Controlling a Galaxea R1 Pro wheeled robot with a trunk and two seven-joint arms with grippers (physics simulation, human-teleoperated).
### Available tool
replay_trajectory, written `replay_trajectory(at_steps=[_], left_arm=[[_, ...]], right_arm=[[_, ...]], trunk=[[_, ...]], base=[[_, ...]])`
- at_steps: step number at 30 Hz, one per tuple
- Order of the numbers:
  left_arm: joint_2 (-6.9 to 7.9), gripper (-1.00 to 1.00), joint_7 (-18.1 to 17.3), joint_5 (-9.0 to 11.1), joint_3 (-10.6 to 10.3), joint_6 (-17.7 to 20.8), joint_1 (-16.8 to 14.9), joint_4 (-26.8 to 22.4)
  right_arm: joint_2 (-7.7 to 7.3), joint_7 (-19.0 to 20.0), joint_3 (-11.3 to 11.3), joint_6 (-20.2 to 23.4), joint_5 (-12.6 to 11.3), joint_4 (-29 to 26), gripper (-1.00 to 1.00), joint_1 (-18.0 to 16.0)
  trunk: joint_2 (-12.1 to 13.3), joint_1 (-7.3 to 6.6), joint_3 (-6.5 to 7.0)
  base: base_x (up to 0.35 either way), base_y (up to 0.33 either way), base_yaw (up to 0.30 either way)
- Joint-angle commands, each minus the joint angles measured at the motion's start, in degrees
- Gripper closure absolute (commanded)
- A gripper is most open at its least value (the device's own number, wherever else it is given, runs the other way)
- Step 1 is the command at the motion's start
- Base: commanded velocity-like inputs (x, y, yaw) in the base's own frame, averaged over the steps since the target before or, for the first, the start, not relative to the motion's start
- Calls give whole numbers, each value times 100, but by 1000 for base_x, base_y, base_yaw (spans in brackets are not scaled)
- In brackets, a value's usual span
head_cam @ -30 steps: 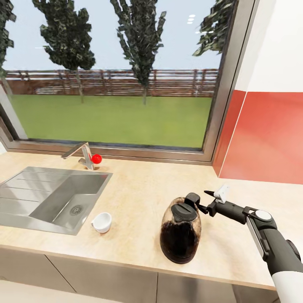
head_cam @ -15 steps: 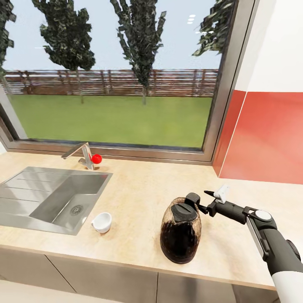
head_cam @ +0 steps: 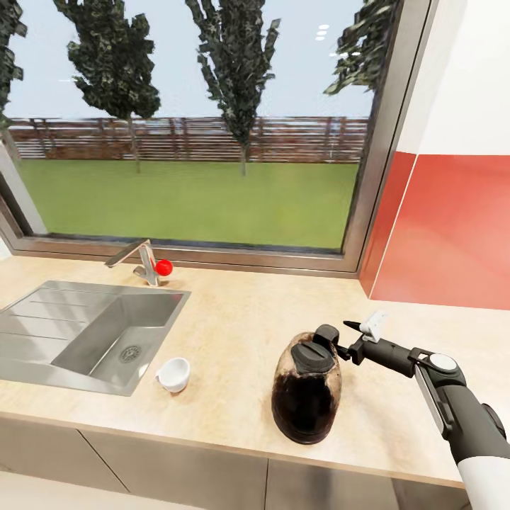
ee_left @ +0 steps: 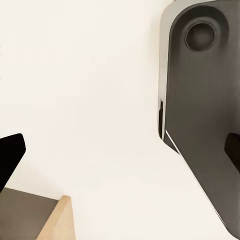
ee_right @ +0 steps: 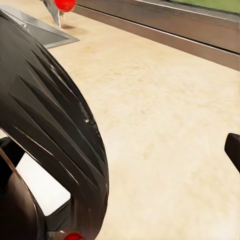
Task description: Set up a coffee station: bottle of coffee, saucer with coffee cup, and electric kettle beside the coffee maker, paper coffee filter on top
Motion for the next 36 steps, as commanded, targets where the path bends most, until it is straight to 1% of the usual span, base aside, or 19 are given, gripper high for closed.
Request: replay_trajectory(at_steps=[1,14,15,36], left_arm=[[0,-100,17,-58,26,16,-5,2],[0,-100,17,-18,25,15,-4,2],[0,-100,17,-17,25,15,-4,2],[8,-100,-13,-23,9,0,-4,11]], right_arm=[[3,33,-12,45,21,-10,-100,-5],[10,33,-12,39,20,-11,-100,-5],[10,33,-12,38,19,-12,100,-5],[54,17,6,41,15,-62,100,-5]], trunk=[[-10,3,-11],[-10,3,-11],[-10,3,-11],[-10,3,-11]], base=[[0,2,0],[0,0,0],[0,0,0],[0,0,0]])
